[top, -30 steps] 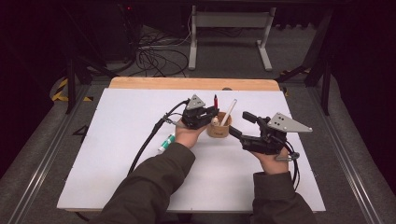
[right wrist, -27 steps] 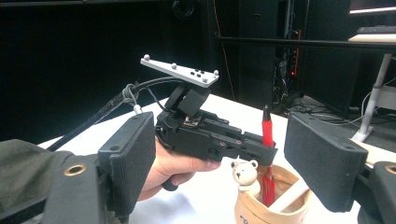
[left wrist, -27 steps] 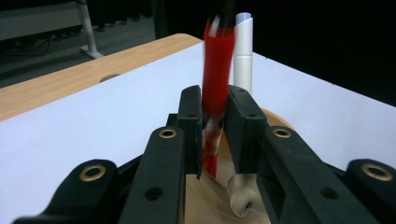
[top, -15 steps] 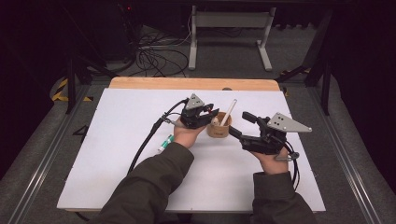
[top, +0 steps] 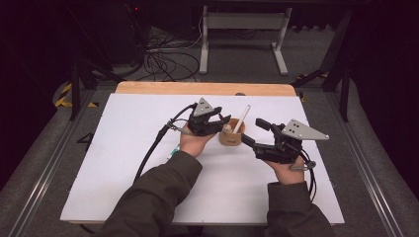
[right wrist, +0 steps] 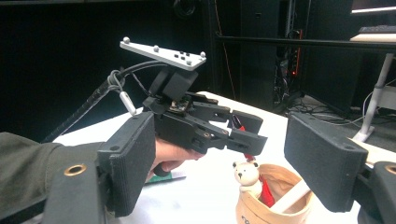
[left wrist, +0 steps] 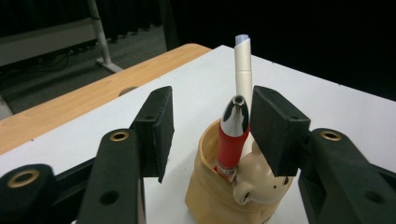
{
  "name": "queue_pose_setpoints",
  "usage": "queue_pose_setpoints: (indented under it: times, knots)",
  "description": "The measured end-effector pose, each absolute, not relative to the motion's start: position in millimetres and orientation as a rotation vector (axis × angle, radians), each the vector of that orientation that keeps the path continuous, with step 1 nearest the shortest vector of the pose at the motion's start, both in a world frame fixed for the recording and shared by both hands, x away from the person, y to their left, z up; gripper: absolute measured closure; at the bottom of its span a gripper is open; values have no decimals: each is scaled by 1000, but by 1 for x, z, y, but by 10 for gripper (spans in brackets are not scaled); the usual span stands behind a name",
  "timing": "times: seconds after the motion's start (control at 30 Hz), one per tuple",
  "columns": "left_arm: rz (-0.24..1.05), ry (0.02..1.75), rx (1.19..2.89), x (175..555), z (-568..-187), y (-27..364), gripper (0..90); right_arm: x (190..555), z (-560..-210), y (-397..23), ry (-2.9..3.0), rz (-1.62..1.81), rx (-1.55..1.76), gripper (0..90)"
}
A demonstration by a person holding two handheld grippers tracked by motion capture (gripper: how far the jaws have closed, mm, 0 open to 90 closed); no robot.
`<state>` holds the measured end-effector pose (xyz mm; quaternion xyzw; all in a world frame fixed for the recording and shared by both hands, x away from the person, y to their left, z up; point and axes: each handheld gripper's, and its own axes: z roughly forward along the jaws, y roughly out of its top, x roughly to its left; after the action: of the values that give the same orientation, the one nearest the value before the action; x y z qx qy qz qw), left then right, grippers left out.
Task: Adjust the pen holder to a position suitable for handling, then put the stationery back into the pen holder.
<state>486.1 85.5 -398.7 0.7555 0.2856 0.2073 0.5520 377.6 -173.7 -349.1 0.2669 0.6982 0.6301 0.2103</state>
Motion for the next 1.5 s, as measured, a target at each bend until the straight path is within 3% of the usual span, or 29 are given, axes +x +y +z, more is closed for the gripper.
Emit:
queue_pose_setpoints:
  times: [0.67, 1.5]
  knots:
    - [469, 661, 1759, 466, -380, 110, 308, 379, -350, -173, 1942, 1739, 754, 258]
    - [576, 651, 1728, 419, -363, 162, 259, 375, -350, -173, 1946, 1718, 752, 255]
